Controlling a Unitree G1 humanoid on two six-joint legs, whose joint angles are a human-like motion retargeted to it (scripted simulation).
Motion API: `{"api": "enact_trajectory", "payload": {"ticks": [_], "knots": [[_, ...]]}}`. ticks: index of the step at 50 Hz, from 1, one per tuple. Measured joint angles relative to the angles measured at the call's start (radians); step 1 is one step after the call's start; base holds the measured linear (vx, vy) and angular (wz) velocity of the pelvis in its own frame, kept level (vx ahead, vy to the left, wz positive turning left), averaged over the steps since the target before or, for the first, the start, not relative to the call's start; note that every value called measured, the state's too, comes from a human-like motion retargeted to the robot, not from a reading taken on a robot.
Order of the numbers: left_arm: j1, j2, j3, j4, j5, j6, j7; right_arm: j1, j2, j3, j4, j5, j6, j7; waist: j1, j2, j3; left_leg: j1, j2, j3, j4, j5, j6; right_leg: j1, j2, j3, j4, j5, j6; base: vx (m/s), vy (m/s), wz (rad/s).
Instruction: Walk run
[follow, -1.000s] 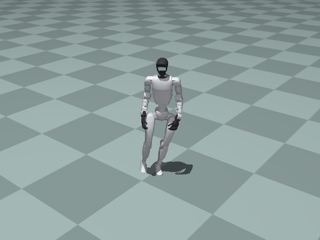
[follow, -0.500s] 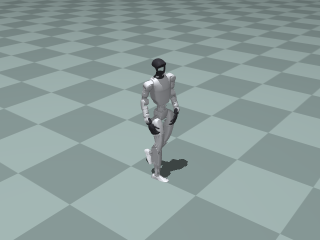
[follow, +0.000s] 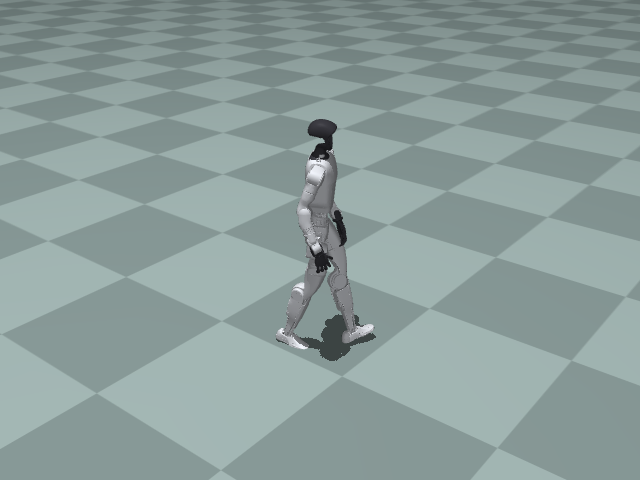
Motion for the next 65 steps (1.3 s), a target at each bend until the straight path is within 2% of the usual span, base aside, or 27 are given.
{"api": "enact_trajectory", "payload": {"ticks": [2, 4, 5, 7, 8, 10, 12, 13, 15, 17, 20, 22, 25, 28, 31, 35, 38, 40, 42, 45, 47, 50, 52, 55, 57, 59, 65], "knots": [[-0.001, -0.010, 0.016, 0.002, -0.018, 0.001, -0.004, -0.002, 0.005, 0.004, 0.009, -0.014, 0.007, 0.007, 0.019, -0.021, -0.016, 0.020, -0.005, 0.017, 0.007, 0.042, 0.058, 0.015, -0.009, -0.001, 0.020, 0.034, 0.025, 0.79, -0.17, 0.08], [0.005, -0.016, 0.032, 0.005, -0.029, 0.006, 0.002, 0.000, 0.014, 0.007, 0.019, -0.024, 0.017, 0.010, 0.051, -0.053, -0.031, 0.043, -0.005, -0.001, 0.014, 0.050, 0.061, 0.036, -0.020, 0.027, 0.050, 0.097, 0.063, 0.88, -0.32, -0.46], [0.008, -0.017, 0.038, 0.006, -0.029, 0.010, 0.001, 0.001, 0.020, 0.006, 0.025, -0.028, 0.022, 0.009, 0.066, -0.072, -0.039, 0.049, -0.011, -0.050, 0.017, 0.044, 0.061, 0.045, -0.028, 0.043, 0.069, 0.142, 0.087, 0.87, -0.27, -0.31], [0.003, -0.013, 0.044, 0.005, -0.020, 0.026, -0.037, 0.002, 0.036, -0.004, 0.038, -0.020, 0.030, -0.015, 0.077, -0.083, -0.045, 0.062, -0.018, -0.122, 0.041, 0.001, 0.061, 0.044, -0.041, 0.065, 0.139, 0.317, 0.163, 0.85, -0.05, 0.02], [-0.003, -0.006, 0.046, 0.003, -0.013, 0.034, -0.062, 0.001, 0.043, -0.003, 0.043, -0.005, 0.032, -0.034, 0.087, -0.073, -0.045, 0.068, -0.006, -0.147, 0.054, -0.015, 0.061, 0.038, -0.044, 0.088, 0.187, 0.419, 0.194, 0.69, 0.05, 0.25], [-0.014, 0.015, 0.028, -0.004, 0.003, 0.051, -0.099, -0.001, 0.046, 0.013, 0.039, 0.026, 0.035, -0.084, 0.082, -0.022, -0.041, 0.103, 0.030, -0.202, 0.073, -0.051, 0.061, 0.004, -0.026, 0.102, 0.319, 0.569, 0.210, 0.68, 0.05, 0.68], [-0.014, 0.037, 0.000, -0.008, 0.027, 0.052, -0.111, -0.009, 0.027, 0.038, 0.014, -0.005, 0.034, -0.122, 0.067, 0.028, -0.035, 0.154, 0.058, -0.235, 0.068, -0.077, 0.061, -0.058, 0.012, 0.149, 0.474, 0.672, 0.197, 0.70, 0.04, 0.96], [-0.015, 0.044, -0.008, -0.004, 0.045, 0.044, -0.118, -0.017, 0.016, 0.043, -0.001, -0.042, 0.035, -0.133, 0.060, 0.045, -0.035, 0.171, 0.063, -0.254, 0.065, -0.085, 0.061, -0.101, 0.038, 0.212, 0.541, 0.682, 0.215, 0.63, 0.08, 1.01], [-0.017, 0.044, -0.012, 0.015, 0.079, 0.035, -0.146, -0.027, 0.004, 0.029, -0.029, -0.116, 0.043, -0.148, 0.053, 0.076, -0.034, 0.198, 0.062, -0.294, 0.064, -0.101, 0.061, -0.177, 0.083, 0.329, 0.638, 0.571, 0.202, 0.59, 0.11, 1.07], [-0.016, 0.031, -0.016, 0.038, 0.086, 0.047, -0.184, -0.028, 0.010, 0.002, -0.046, -0.117, 0.050, -0.173, 0.040, 0.099, -0.033, 0.232, 0.053, -0.322, 0.053, -0.110, 0.061, -0.233, 0.073, 0.363, 0.658, 0.472, 0.148, 0.57, 0.11, 1.40], [-0.006, 0.019, -0.031, 0.059, 0.064, 0.051, -0.194, -0.015, 0.025, -0.017, -0.060, -0.014, 0.017, -0.212, -0.006, 0.122, -0.028, 0.284, 0.034, -0.389, 0.036, -0.118, 0.061, -0.294, -0.006, 0.335, 0.598, 0.317, 0.075, 0.56, 0.02, 2.05], [0.001, 0.023, -0.037, 0.065, 0.056, 0.040, -0.168, -0.003, 0.033, -0.010, -0.071, 0.050, -0.019, -0.233, -0.043, 0.118, -0.019, 0.312, 0.015, -0.448, 0.038, -0.127, 0.061, -0.322, -0.075, 0.306, 0.504, 0.272, 0.041, 0.57, -0.10, 2.26], [0.015, 0.025, -0.038, 0.079, 0.039, 0.026, -0.143, 0.018, 0.045, -0.001, -0.090, 0.070, -0.050, -0.256, -0.071, 0.095, -0.003, 0.363, -0.021, -0.525, 0.040, -0.147, 0.061, -0.357, -0.110, 0.370, 0.324, 0.255, 0.054, 0.54, -0.14, 1.91], [0.021, 0.015, -0.023, 0.111, -0.023, 0.033, -0.158, 0.031, 0.048, 0.019, -0.113, 0.033, -0.041, -0.273, -0.077, 0.059, 0.020, 0.424, -0.064, -0.604, 0.037, -0.167, 0.061, -0.401, -0.136, 0.470, 0.173, 0.233, 0.069, 0.52, -0.15, 1.47], [0.024, 0.010, -0.009, 0.125, -0.061, 0.046, -0.170, 0.035, 0.039, 0.032, -0.141, -0.019, -0.015, -0.277, -0.086, 0.045, 0.042, 0.486, -0.075, -0.677, 0.035, -0.186, 0.053, -0.449, -0.145, 0.516, 0.043, 0.260, 0.079, 0.54, -0.21, 1.22], [0.021, 0.011, -0.006, 0.126, -0.063, 0.055, -0.177, 0.033, 0.027, 0.044, -0.156, -0.038, 0.006, -0.274, -0.091, 0.045, 0.058, 0.547, -0.070, -0.737, 0.048, -0.207, 0.038, -0.487, -0.143, 0.515, -0.074, 0.240, 0.175, 0.61, -0.28, 0.83], [0.029, 0.010, -0.014, 0.128, -0.061, 0.052, -0.185, 0.037, 0.040, 0.039, -0.159, -0.010, -0.002, -0.267, -0.109, 0.045, 0.057, 0.584, -0.063, -0.770, 0.069, -0.199, 0.012, -0.474, -0.126, 0.502, -0.033, 0.232, 0.099, 0.67, -0.37, 0.79], [0.027, 0.018, -0.021, 0.133, -0.056, 0.056, -0.197, 0.034, 0.051, 0.020, -0.155, 0.031, -0.016, -0.281, -0.122, 0.039, 0.042, 0.592, -0.062, -0.788, 0.099, -0.161, -0.020, -0.472, -0.118, 0.464, 0.015, 0.230, 0.070, 0.66, -0.37, 1.06], [0.029, 0.019, -0.013, 0.140, -0.056, 0.060, -0.203, 0.039, 0.070, 0.005, -0.145, 0.061, -0.034, -0.310, -0.154, 0.037, 0.021, 0.593, -0.052, -0.816, 0.150, -0.066, -0.077, -0.456, -0.123, 0.454, 0.040, 0.272, 0.087, 0.75, -0.48, 1.19], [0.037, 0.007, 0.016, 0.150, -0.073, 0.066, -0.190, 0.037, 0.092, -0.002, -0.120, 0.095, -0.036, -0.272, -0.149, 0.039, -0.008, 0.552, -0.028, -0.811, 0.286, 0.182, -0.207, -0.412, -0.127, 0.461, 0.070, 0.240, 0.104, 0.75, -0.49, 0.52], [0.037, 0.007, 0.002, 0.139, -0.085, 0.060, -0.149, 0.026, 0.072, -0.003, -0.121, 0.066, 0.007, -0.220, -0.149, 0.025, -0.014, 0.483, -0.042, -0.799, 0.451, 0.362, -0.322, -0.374, -0.127, 0.434, 0.066, 0.214, 0.066, 0.71, -0.41, 0.55], [0.030, 0.033, -0.050, 0.089, -0.040, 0.027, -0.078, 0.000, 0.032, 0.012, -0.119, -0.009, 0.044, -0.172, -0.161, -0.012, -0.029, 0.339, 0.020, -0.636, 0.722, 0.542, -0.395, -0.326, -0.133, 0.394, 0.058, 0.172, 0.005, 0.63, -0.42, 0.66], [0.021, 0.063, -0.069, 0.047, 0.052, 0.006, -0.037, -0.009, 0.024, 0.022, -0.105, -0.042, 0.040, -0.145, -0.175, -0.022, -0.028, 0.258, 0.053, -0.595, 0.804, 0.501, -0.348, -0.295, -0.130, 0.356, 0.058, 0.142, -0.011, 0.56, -0.44, 0.72], [0.018, 0.079, -0.060, -0.002, 0.124, -0.017, 0.028, -0.008, 0.022, 0.041, -0.091, -0.059, 0.027, -0.143, -0.140, -0.052, -0.014, 0.159, 0.052, -0.521, 0.834, 0.337, -0.250, -0.245, -0.116, 0.358, 0.043, 0.120, -0.037, 0.52, -0.37, -0.11], [0.016, 0.075, -0.053, -0.012, 0.086, -0.037, 0.059, -0.002, 0.030, 0.044, -0.085, -0.059, 0.008, -0.156, -0.090, -0.070, -0.006, 0.088, 0.067, -0.443, 0.808, 0.203, -0.206, -0.221, -0.093, 0.385, 0.034, 0.107, -0.061, 0.63, -0.36, -0.68], [0.023, 0.070, -0.048, -0.020, 0.047, -0.055, 0.078, 0.013, 0.039, 0.044, -0.082, -0.058, -0.007, -0.166, -0.056, -0.074, -0.003, 0.039, 0.063, -0.406, 0.704, 0.121, -0.172, -0.193, -0.071, 0.397, 0.025, 0.087, -0.076, 0.55, -0.27, -0.46], [0.030, 0.064, -0.043, -0.035, 0.041, -0.069, 0.082, 0.037, 0.071, 0.016, -0.047, -0.013, -0.011, -0.137, -0.013, -0.020, 0.024, -0.029, 0.070, -0.291, 0.218, 0.074, -0.061, -0.089, 0.031, 0.378, 0.001, 0.017, -0.124, 0.68, -0.22, -0.02]]}}
